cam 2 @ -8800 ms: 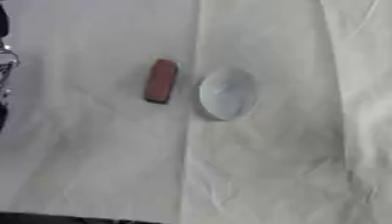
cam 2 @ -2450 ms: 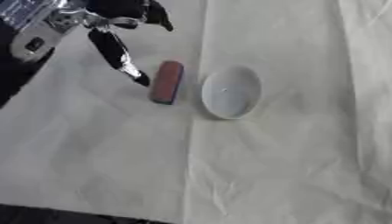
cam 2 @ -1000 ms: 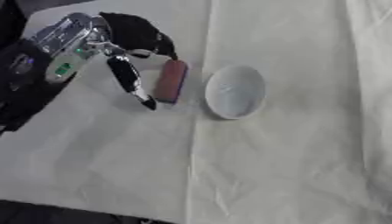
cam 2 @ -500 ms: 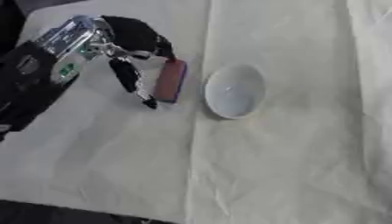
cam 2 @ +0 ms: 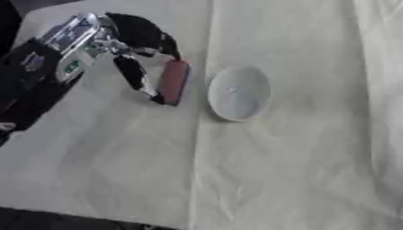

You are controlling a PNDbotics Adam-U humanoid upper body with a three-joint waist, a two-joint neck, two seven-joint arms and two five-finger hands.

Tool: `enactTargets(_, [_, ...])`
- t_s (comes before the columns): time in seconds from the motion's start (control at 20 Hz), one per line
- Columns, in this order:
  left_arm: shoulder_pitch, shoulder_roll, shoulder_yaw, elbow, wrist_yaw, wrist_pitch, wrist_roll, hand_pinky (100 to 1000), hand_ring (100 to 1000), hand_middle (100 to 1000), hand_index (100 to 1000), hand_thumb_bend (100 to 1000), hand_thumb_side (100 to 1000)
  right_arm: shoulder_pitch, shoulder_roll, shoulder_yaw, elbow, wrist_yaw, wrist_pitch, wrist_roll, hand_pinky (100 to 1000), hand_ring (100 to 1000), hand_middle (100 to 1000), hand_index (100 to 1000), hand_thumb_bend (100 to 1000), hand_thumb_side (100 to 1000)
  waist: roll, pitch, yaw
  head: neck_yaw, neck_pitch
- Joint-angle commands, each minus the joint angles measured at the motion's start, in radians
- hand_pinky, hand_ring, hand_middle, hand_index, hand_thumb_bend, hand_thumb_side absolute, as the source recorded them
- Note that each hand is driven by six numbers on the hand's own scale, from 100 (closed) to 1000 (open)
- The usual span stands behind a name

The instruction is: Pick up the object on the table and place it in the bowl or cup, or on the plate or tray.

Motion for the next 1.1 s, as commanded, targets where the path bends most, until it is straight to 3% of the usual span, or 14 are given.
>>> enactTargets(0.05, [-0.023,0.018,0.021,0.003,0.015,-0.007,-0.001,694,719,811,916,633,900,-0.015,-0.004,-0.007,-0.011,-0.005,-0.001,0.004,577,666,884,850,100,593,-0.010,-0.015,0.000,-0.003,-0.003])
enactTargets(0.3, [-0.025,0.016,0.022,0.006,0.016,-0.009,-0.007,695,720,811,917,639,903,-0.013,-0.003,-0.008,-0.013,-0.007,0.001,0.006,577,666,884,850,100,593,-0.008,-0.014,0.000,-0.003,-0.003])
enactTargets(0.55, [-0.021,0.008,0.018,0.012,0.003,-0.021,-0.026,737,770,875,968,733,918,-0.013,-0.003,-0.008,-0.016,-0.008,0.003,0.008,576,665,883,849,100,593,-0.006,-0.014,0.000,-0.004,-0.003])
enactTargets(1.1, [-0.015,-0.010,0.012,0.025,-0.026,-0.044,-0.064,761,770,888,974,747,948,-0.015,-0.002,-0.008,-0.017,-0.010,0.004,0.013,575,663,882,845,100,593,-0.005,-0.010,-0.001,-0.003,-0.003])
